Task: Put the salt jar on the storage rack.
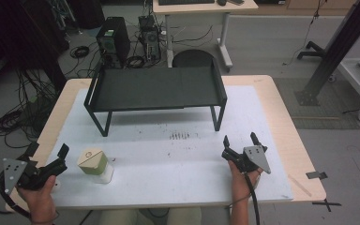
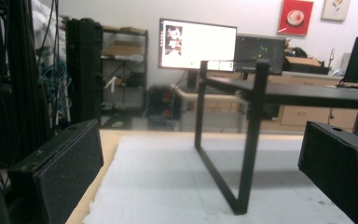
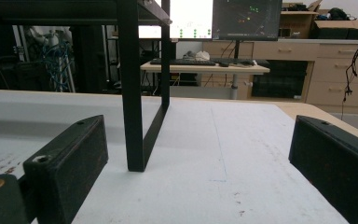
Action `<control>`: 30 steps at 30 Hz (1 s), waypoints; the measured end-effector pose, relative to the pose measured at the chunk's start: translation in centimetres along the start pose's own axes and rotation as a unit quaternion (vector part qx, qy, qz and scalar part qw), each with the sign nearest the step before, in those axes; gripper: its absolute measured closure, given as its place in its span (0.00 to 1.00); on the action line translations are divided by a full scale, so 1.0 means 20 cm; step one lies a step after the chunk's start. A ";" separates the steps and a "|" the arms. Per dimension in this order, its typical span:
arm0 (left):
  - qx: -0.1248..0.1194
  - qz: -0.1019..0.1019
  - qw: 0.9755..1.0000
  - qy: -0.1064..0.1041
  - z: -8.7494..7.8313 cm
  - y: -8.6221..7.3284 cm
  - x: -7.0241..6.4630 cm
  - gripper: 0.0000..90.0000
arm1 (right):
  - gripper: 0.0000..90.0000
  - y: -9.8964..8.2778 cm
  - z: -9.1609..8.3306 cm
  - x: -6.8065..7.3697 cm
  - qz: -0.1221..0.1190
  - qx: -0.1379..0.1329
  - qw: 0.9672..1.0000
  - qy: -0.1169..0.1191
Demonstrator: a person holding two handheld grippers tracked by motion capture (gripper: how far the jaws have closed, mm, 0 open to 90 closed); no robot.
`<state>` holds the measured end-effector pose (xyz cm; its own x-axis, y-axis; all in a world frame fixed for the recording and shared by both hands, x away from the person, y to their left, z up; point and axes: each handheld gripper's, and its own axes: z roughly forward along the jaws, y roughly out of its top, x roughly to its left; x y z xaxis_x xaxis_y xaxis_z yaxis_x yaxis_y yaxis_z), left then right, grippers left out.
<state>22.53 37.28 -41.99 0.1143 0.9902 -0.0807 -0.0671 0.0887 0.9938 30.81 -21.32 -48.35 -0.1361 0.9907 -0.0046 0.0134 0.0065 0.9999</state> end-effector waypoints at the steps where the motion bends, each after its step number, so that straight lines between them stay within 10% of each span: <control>1: -0.002 0.000 1.000 -0.002 -0.01 0.01 -0.01 0.00 | 0.05 0.00 0.00 0.00 0.000 0.000 1.000 0.000; 30: 0.002 0.013 1.000 -0.020 -0.15 0.10 -0.30 0.00 | 0.05 0.00 0.00 0.00 0.001 -0.003 1.000 0.004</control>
<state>18.74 31.80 -39.81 0.1513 0.9871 -0.0518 -0.0672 0.0625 0.9958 30.77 -21.35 -48.36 -0.1446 0.9895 -0.0016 0.0087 0.0029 1.0000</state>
